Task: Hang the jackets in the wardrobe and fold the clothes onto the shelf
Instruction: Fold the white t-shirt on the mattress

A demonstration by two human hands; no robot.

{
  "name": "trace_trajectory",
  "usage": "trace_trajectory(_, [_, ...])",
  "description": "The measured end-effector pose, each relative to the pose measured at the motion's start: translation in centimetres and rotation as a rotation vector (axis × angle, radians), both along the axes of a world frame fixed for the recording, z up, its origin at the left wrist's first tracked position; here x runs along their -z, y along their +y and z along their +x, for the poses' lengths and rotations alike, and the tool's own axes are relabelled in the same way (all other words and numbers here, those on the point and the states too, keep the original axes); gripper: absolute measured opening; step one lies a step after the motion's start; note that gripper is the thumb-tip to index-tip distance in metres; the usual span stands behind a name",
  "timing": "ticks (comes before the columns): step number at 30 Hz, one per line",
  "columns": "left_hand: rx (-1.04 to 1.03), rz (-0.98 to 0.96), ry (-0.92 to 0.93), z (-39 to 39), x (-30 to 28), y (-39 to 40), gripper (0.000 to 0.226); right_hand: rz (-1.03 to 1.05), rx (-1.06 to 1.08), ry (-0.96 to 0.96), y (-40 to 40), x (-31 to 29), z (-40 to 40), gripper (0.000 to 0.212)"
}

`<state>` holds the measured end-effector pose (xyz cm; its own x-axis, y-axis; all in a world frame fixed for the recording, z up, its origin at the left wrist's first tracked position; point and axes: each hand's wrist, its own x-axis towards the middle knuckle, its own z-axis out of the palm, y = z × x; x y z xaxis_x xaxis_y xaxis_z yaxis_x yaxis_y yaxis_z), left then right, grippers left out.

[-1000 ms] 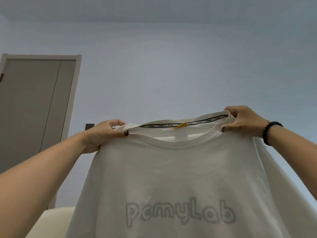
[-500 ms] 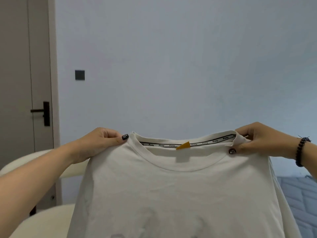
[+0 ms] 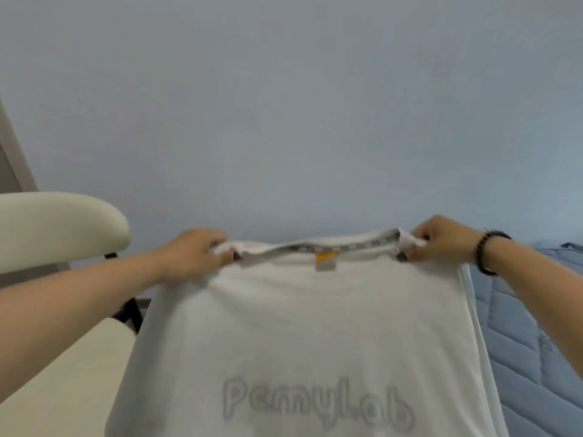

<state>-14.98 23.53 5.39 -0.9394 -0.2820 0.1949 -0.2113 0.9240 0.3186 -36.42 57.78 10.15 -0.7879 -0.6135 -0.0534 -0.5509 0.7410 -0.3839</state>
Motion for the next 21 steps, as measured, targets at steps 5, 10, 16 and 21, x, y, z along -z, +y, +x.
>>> trace_trajectory(5, [-0.244,-0.016,0.373,-14.1,-0.7,-4.1,0.028,-0.186,0.302,0.463,-9.0,1.4,-9.9,0.016])
trace_trajectory(10, [-0.250,0.005,0.060,-17.5,11.7,-0.6,0.075,0.068,0.211,0.434,-15.5,13.2,-9.9,0.069])
trace_trajectory(16, [-0.185,0.123,-0.376,-9.7,27.5,4.6,0.068,0.338,0.037,0.066,-16.3,28.4,-3.5,0.064])
trace_trajectory(21, [-0.231,0.110,-0.303,-6.2,31.1,5.6,0.085,0.322,0.066,0.041,-14.0,33.7,0.4,0.070])
